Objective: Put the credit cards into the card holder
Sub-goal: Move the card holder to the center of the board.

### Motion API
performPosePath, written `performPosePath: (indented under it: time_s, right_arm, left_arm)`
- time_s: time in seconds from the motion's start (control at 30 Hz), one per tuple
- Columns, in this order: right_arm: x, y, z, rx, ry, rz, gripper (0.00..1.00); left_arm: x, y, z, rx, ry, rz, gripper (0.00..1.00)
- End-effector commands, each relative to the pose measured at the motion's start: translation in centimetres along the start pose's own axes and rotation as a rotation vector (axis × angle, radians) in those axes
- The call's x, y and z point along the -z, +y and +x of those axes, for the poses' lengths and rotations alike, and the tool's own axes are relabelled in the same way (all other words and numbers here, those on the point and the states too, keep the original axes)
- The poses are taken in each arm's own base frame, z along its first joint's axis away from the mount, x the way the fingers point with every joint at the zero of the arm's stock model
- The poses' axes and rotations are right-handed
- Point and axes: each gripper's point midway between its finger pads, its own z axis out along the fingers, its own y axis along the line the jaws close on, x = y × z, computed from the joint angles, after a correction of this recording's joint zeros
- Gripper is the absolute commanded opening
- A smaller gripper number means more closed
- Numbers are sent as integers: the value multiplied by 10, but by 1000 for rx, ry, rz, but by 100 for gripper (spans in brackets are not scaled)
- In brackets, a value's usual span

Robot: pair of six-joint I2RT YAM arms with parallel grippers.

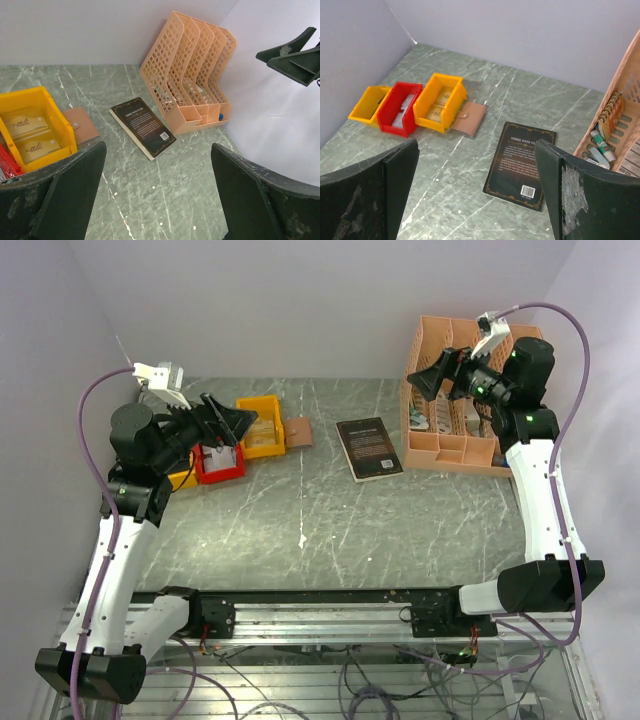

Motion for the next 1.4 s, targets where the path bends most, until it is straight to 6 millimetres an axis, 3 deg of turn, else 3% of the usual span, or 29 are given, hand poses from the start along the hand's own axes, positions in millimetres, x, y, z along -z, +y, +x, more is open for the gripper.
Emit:
performPosePath:
  time_s: [0.0, 0.3, 0.43, 0.53, 0.7, 1.0, 1.27, 1.37]
  right_arm:
    - [10, 5, -14, 36, -36, -3, 100]
    - [10, 22, -2, 68, -10, -130, 100]
    - [12, 49, 27, 164, 29, -374, 100]
    - [16, 63, 54, 170, 44, -516, 100]
    - [10, 47, 97, 213, 105, -481, 100]
    - [13, 22, 175, 273, 224, -424, 100]
    - [14, 12, 198, 276, 277, -394, 100]
    - [12, 9, 204, 258, 292, -387, 100]
  left_arm:
    - [3, -10, -8, -18, -28, 43, 97]
    - [1, -11, -4, -11, -22, 67, 97]
    - [-3, -14, 5, 22, -1, 111, 97]
    - [-12, -15, 26, 51, 38, 129, 100]
    - [-35, -26, 76, -64, 164, -4, 100]
    - [-80, 11, 116, -62, 300, -160, 92]
    - [-124, 61, 147, -151, 451, -333, 79]
    - [-148, 65, 161, -129, 473, -314, 65]
